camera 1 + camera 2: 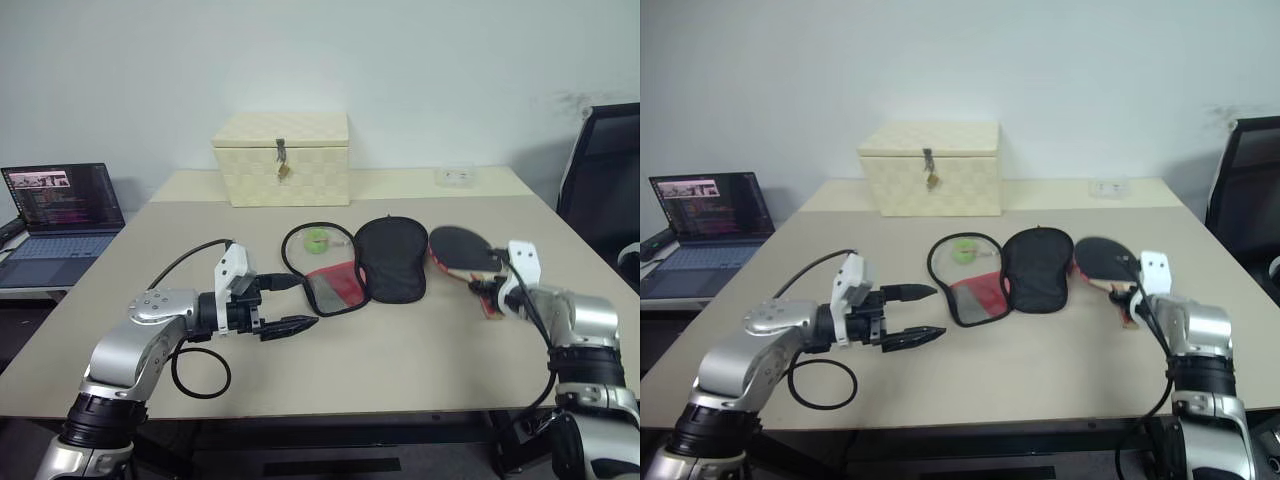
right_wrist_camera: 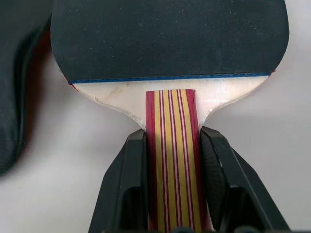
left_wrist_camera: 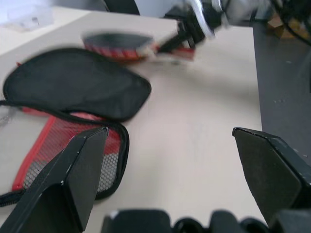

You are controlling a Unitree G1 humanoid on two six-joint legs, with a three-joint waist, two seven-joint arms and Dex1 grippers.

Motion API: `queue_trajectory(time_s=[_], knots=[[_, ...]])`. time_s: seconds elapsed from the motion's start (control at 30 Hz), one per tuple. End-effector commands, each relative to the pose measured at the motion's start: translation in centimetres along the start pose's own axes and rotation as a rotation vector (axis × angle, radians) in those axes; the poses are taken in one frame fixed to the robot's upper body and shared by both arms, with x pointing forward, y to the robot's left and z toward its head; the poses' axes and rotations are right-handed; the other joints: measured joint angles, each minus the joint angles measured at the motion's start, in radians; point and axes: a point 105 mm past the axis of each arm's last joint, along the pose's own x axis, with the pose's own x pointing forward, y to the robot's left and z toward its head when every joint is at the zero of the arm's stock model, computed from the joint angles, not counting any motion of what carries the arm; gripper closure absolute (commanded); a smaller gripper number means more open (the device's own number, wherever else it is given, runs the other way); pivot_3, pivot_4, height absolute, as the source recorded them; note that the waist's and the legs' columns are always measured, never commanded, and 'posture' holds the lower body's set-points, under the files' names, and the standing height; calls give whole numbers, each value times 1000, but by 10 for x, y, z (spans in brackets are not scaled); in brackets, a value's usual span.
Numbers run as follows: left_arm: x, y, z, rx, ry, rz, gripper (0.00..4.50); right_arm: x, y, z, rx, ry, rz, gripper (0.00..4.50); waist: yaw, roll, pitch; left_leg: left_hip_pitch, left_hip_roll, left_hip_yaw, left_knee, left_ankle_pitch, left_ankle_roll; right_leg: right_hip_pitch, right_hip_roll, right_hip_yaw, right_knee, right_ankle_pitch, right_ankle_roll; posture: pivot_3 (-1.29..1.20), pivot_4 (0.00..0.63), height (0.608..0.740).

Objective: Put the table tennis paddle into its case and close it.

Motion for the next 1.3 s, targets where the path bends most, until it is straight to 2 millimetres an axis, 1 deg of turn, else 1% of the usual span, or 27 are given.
queue_trajectory(time_s=[0.03,0.1,0.2,0.3,0.5,0.63,0.8,0.93,1.1,1.3], knots=[[-4,-1,15,50,-33,9,0,-14,42,40,-26,-139,104,3412,-1,0,0,-1,1,0,0,-1,1,-1,0,0,-1,0,0,0,150,740],[-4,-1,15,53,-35,10,0,-14,55,39,-24,-143,121,3412,0,0,0,-3,2,0,0,-2,3,-2,0,0,-3,0,0,0,150,740],[-3,-2,16,56,-38,12,0,-13,65,37,-27,-152,130,3412,5,0,0,-9,1,0,1,-2,3,-8,-1,0,-2,0,0,0,150,740],[-3,-2,16,56,-40,14,0,-9,74,33,-13,-146,141,3412,14,0,0,-12,-1,2,2,-2,3,-11,-1,1,-1,1,1,0,150,740],[-1,-1,16,61,-41,21,0,6,113,12,43,-107,185,3412,9,0,0,-12,0,6,2,-2,3,-14,-1,3,0,2,3,0,150,740],[0,0,15,63,-40,21,0,19,127,5,38,-98,194,3412,5,0,0,-12,0,6,2,-2,3,-15,0,3,0,2,3,0,150,740],[0,1,16,68,-38,26,0,41,134,0,24,-95,174,3412,2,0,0,-12,-1,7,2,-2,3,-15,0,3,1,2,3,0,150,740],[-1,1,16,69,-36,31,0,54,128,-4,20,-94,131,3412,0,0,0,-12,0,7,2,-2,3,-15,0,3,1,2,3,0,150,740],[-2,1,15,68,-33,39,0,62,122,-7,-8,-90,103,3412,-1,0,0,-12,0,7,2,-2,3,-15,0,3,1,2,3,0,150,740],[-3,1,14,66,-32,47,0,65,117,-12,-41,-84,73,3412,-1,0,0,-12,0,7,3,-2,3,-15,0,3,1,2,3,0,150,740]])
